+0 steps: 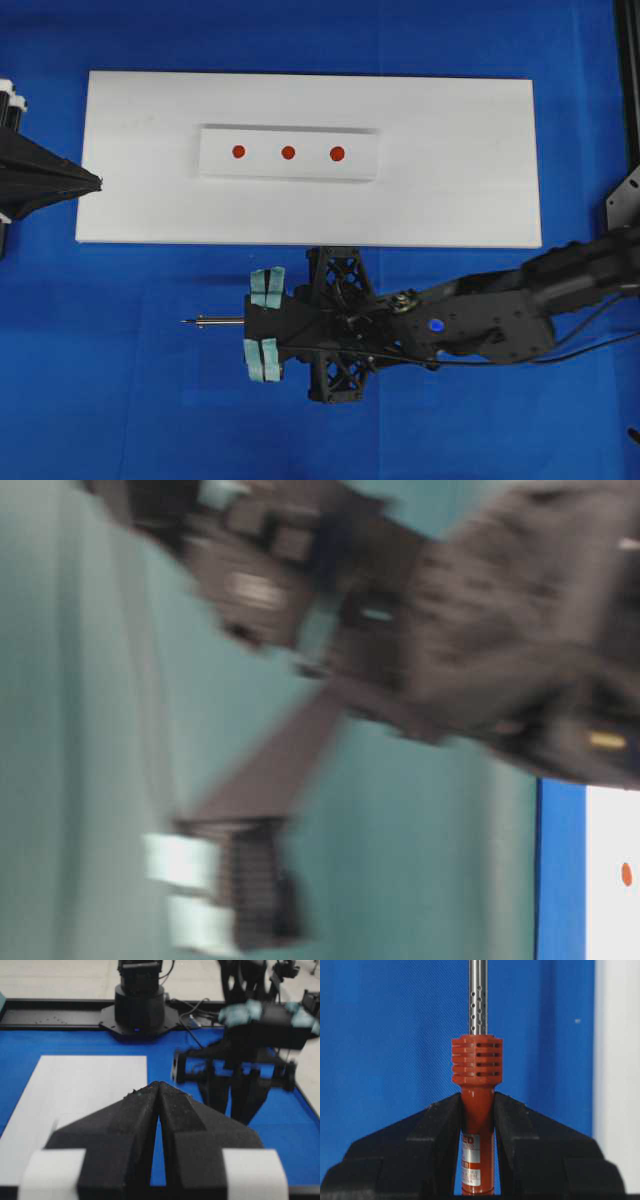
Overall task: Touch the tip of the soldering iron to the mark.
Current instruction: 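Lower the iron onto the table and open the right gripper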
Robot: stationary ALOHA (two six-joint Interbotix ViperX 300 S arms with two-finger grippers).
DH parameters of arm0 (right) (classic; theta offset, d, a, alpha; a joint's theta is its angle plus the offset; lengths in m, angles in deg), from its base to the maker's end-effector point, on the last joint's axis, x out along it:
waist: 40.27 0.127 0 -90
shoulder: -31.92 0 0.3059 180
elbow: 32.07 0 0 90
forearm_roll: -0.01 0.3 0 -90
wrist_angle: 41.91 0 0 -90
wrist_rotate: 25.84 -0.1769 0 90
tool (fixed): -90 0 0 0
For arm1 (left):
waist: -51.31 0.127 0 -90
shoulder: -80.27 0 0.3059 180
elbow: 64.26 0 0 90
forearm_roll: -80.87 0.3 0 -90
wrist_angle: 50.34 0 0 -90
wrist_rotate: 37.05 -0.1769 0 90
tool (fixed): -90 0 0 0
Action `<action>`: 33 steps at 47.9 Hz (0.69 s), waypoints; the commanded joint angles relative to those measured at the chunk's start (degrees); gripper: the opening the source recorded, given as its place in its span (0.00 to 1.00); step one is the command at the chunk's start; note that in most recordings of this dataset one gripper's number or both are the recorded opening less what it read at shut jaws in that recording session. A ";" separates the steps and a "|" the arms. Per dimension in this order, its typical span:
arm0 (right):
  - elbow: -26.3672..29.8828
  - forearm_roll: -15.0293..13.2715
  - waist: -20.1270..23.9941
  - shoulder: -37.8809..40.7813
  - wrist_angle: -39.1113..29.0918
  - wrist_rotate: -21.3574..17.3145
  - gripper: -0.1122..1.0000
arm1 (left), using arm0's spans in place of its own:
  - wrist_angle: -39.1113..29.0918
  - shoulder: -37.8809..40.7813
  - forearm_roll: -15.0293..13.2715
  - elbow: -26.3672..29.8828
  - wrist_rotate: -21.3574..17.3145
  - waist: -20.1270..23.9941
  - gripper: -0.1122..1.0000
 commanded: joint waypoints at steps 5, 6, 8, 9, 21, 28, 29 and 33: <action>-1.23 0.18 -0.62 1.93 8.00 -1.14 0.16 | 0.26 0.26 0.00 0.62 0.00 -0.18 0.10; -1.23 0.09 -0.70 2.20 8.88 -1.23 0.16 | 0.26 0.26 0.00 0.62 0.09 -0.18 0.10; -1.49 0.18 -0.62 2.81 10.46 -1.49 0.16 | 0.35 0.26 0.00 0.62 0.00 -0.18 0.10; -1.58 0.18 -0.62 3.16 11.16 -1.58 0.16 | 0.35 0.18 0.00 0.62 0.09 -0.18 0.10; -1.85 0.18 -0.62 5.54 13.97 -2.64 0.16 | 0.26 0.26 0.00 0.62 0.62 -0.18 0.10; -2.02 0.18 -1.14 5.54 13.71 -2.55 0.16 | 0.26 0.26 0.00 0.44 0.62 -0.26 0.10; -2.02 0.18 -1.23 5.54 13.62 -2.55 0.16 | 0.26 0.26 0.00 0.44 0.62 -0.18 0.10; -2.02 0.18 -1.58 5.54 13.36 -2.55 0.16 | 0.26 0.26 0.00 0.44 0.62 -0.18 0.10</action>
